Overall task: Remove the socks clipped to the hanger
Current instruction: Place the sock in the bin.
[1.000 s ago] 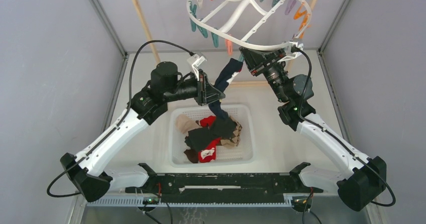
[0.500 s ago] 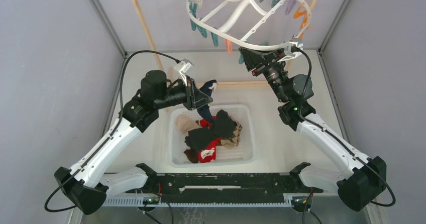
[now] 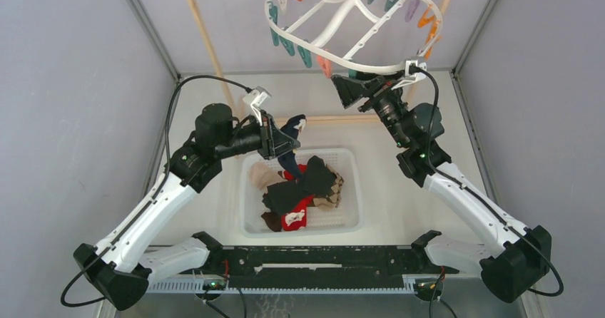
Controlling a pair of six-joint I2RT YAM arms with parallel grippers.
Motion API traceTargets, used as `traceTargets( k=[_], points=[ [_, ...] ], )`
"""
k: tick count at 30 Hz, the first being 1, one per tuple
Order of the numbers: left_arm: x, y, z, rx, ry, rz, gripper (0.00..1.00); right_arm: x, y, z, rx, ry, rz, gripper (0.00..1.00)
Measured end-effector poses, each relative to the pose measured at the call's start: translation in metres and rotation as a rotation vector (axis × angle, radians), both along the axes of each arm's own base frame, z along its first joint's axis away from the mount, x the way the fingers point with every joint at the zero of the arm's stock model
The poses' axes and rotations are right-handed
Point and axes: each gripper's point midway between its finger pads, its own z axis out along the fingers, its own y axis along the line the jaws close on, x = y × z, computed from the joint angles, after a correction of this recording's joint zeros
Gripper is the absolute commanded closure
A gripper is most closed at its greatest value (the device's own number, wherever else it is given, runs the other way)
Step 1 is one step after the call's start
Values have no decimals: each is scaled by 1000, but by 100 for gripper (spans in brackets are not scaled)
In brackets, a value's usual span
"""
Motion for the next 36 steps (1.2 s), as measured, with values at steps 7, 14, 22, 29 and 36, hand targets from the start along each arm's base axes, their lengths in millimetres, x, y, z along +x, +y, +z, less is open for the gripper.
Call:
traceTargets(
  k=[7,14,22,29,36],
  points=[
    [-7,5,-13,3,35,13,76,-18,6,-8,-35,48,45,0],
    [-12,12,-35,12,86,49,75,-37,10,-40,-79,115,83,0],
    [-11,28,-76,51,151,152,72,-52,12,-90,-144,212,110,0],
    [-5,44,-118,113,208,273,67,-67,6,-123,-182,265,121,0],
    [-3,63,-163,191,255,377,59,-81,-4,-139,-193,285,118,0]
  ],
)
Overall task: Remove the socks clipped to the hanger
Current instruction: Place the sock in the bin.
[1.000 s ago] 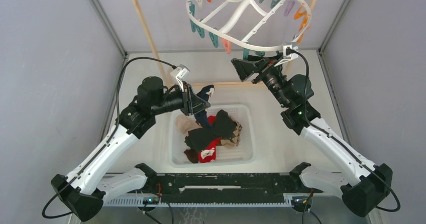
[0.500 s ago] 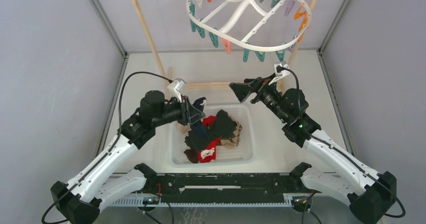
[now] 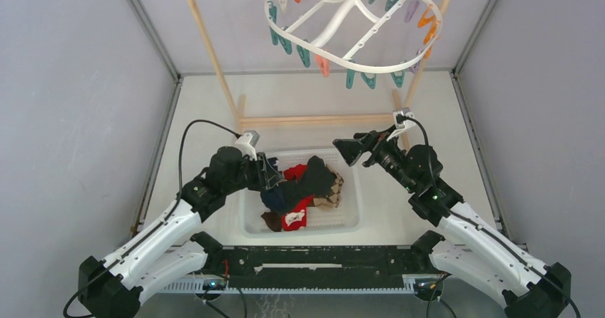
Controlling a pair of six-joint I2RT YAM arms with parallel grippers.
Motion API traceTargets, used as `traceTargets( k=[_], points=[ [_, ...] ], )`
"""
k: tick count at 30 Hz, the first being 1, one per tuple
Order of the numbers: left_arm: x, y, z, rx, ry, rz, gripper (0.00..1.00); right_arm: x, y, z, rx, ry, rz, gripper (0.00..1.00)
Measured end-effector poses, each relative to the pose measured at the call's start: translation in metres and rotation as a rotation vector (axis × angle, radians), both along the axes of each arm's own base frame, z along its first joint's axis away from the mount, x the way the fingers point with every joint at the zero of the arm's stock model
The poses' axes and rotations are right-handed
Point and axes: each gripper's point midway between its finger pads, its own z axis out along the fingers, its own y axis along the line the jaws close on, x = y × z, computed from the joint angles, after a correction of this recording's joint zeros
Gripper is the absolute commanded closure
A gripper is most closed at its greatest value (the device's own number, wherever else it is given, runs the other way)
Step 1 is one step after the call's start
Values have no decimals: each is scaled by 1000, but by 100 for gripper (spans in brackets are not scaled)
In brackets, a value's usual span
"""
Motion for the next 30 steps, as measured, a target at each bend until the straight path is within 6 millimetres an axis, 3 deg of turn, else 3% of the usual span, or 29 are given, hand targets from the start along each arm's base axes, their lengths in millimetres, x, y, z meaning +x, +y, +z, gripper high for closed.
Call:
traceTargets(
  k=[3,6,9,11,18,26,30],
  points=[
    [-2,6,-14,17,21,27,50,-5,-4,-5,-1,1,-4,0],
    [-4,9,-25,25,40,43,27,-10,-8,-11,-2,8,-5,0],
    [-6,13,-34,29,54,64,15,-16,-10,-18,-5,14,-3,0],
    [-7,15,-38,31,55,75,1,-21,-12,-22,-6,19,-2,0],
    [-5,23,-28,16,6,116,0,-35,-20,-29,-18,20,-12,0],
    [-3,47,-22,91,-24,202,0,-40,-39,-21,-59,-58,-66,0],
    [4,54,5,110,-79,235,0,-36,-48,-21,-109,-82,-105,0]
  ],
)
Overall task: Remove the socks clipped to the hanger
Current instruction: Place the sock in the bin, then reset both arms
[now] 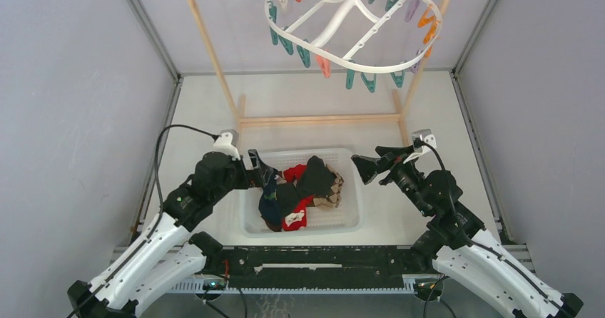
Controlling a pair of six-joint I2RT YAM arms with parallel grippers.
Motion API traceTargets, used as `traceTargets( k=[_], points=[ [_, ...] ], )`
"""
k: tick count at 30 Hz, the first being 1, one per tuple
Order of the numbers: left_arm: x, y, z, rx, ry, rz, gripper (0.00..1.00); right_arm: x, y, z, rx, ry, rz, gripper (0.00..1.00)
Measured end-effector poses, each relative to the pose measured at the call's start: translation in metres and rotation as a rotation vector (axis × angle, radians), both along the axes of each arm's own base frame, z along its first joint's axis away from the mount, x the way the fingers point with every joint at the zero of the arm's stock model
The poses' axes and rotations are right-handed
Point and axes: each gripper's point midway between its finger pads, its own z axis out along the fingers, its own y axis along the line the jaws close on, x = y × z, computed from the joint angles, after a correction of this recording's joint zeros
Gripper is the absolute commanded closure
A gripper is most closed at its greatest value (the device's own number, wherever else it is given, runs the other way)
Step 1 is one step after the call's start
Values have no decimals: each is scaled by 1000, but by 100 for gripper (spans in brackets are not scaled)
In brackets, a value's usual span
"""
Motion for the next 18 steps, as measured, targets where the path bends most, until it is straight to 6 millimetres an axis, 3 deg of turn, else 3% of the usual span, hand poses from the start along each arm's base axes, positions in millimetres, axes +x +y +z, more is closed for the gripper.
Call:
traceTargets(
  k=[4,11,18],
  points=[
    [8,3,43,-21,-98,15,0,7,-9,7,-46,-22,-47,0],
    [14,13,131,-46,-317,32,0,19,-36,54,-68,-113,-157,0],
    [14,41,184,33,-526,88,0,29,-74,93,-110,-219,-309,0]
  ],
)
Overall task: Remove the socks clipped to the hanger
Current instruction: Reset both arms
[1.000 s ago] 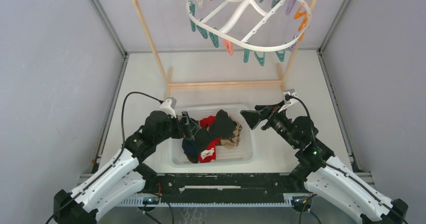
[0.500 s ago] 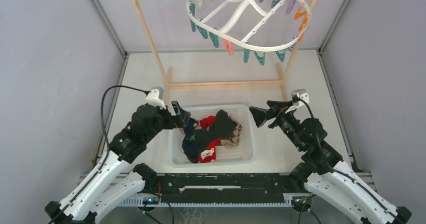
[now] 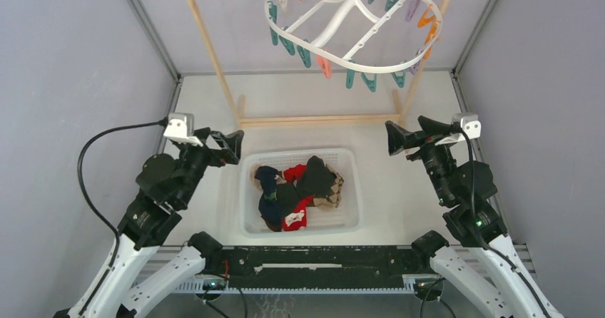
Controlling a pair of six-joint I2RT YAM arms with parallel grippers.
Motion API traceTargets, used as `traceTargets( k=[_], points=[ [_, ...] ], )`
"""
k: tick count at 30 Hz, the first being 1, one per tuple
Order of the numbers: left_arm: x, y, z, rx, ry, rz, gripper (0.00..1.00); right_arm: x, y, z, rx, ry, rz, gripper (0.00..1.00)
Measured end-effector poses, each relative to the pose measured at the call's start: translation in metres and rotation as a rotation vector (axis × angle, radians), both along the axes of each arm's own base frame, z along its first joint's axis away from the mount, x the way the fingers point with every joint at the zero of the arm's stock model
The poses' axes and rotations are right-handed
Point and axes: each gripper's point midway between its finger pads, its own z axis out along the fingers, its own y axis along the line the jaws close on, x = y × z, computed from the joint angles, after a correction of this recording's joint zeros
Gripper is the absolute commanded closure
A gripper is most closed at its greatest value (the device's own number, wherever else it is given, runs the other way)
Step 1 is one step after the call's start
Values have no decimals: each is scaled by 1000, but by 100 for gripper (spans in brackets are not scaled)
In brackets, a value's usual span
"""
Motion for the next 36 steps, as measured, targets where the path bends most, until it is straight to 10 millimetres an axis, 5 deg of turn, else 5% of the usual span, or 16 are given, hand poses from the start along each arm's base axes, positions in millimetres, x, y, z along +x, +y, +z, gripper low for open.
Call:
traceTargets(
  k=[6,14,25,36],
  points=[
    [-10,40,19,38,-189,137,0,18,-38,-4,-71,1,-161,0],
    [6,73,-11,116,-177,312,0,33,-74,-30,-64,64,-243,0],
    [17,70,-54,159,-118,306,0,41,-68,-55,31,145,-205,0],
    [22,67,-68,162,-115,303,0,45,-68,-76,71,167,-211,0]
  ],
)
